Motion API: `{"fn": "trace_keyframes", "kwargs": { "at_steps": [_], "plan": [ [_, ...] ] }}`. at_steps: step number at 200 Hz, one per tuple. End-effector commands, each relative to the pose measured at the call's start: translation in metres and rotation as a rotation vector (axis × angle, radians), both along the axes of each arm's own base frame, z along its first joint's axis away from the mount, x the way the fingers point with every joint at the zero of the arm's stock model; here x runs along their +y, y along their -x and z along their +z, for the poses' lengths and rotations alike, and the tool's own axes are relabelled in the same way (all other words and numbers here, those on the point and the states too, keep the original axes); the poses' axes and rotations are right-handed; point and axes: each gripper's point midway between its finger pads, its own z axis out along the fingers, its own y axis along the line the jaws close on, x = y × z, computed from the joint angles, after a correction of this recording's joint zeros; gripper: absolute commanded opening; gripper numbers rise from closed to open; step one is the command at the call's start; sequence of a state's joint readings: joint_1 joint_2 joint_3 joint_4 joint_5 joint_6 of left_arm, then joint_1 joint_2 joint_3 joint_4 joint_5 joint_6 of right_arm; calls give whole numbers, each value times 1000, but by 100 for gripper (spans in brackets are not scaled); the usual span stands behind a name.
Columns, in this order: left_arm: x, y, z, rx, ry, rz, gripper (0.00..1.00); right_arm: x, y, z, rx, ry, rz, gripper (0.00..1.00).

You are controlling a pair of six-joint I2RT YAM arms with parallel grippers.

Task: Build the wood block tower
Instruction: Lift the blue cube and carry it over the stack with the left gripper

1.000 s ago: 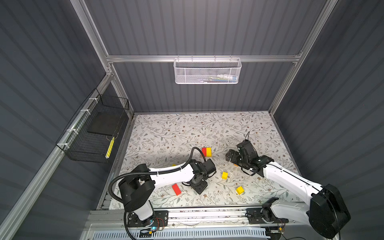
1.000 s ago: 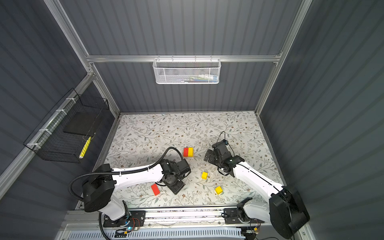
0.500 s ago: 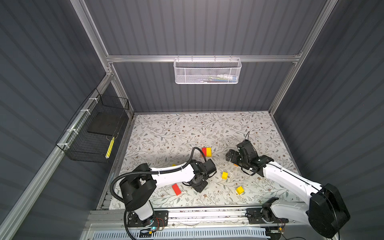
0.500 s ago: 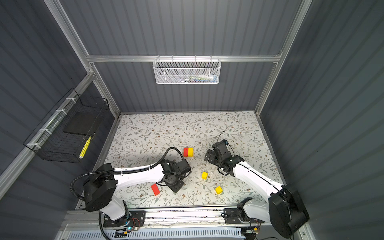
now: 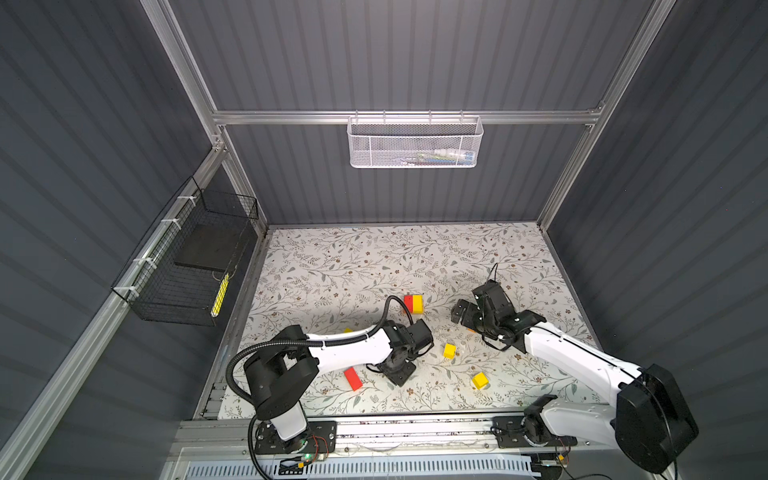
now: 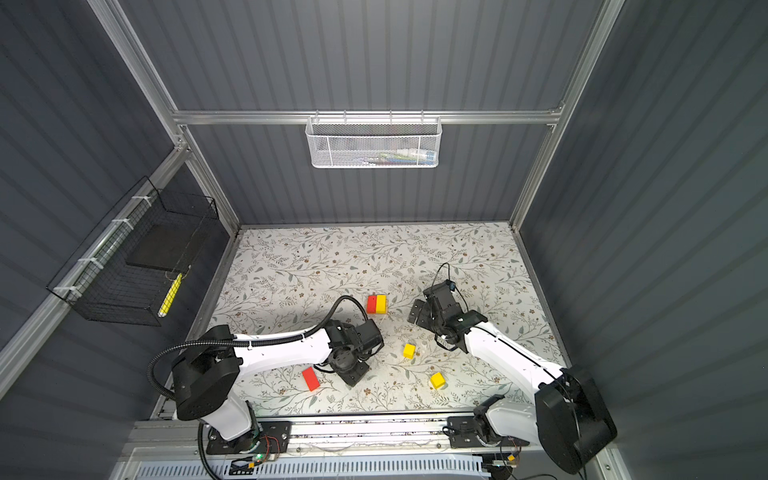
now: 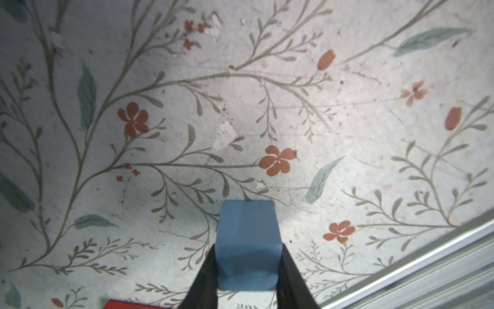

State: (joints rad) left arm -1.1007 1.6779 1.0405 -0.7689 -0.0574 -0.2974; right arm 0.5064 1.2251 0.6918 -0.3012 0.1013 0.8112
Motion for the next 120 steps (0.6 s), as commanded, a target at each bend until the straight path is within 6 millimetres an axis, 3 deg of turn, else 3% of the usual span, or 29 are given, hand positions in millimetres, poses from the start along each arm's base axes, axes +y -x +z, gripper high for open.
{"fn": "trace_keyframes", "kwargs": {
  "at_steps": [1,63,120],
  "plan": [
    [3,-5,11,-37,-5,37,16,-2,-2,1,4,6,-9,99],
    [-17,-41,77,-146,71,159,2,-6,0,10,3,41,6,99],
    [-28,-122,115,-186,149,331,0,-17,0,16,10,83,3,99]
  ]
}}
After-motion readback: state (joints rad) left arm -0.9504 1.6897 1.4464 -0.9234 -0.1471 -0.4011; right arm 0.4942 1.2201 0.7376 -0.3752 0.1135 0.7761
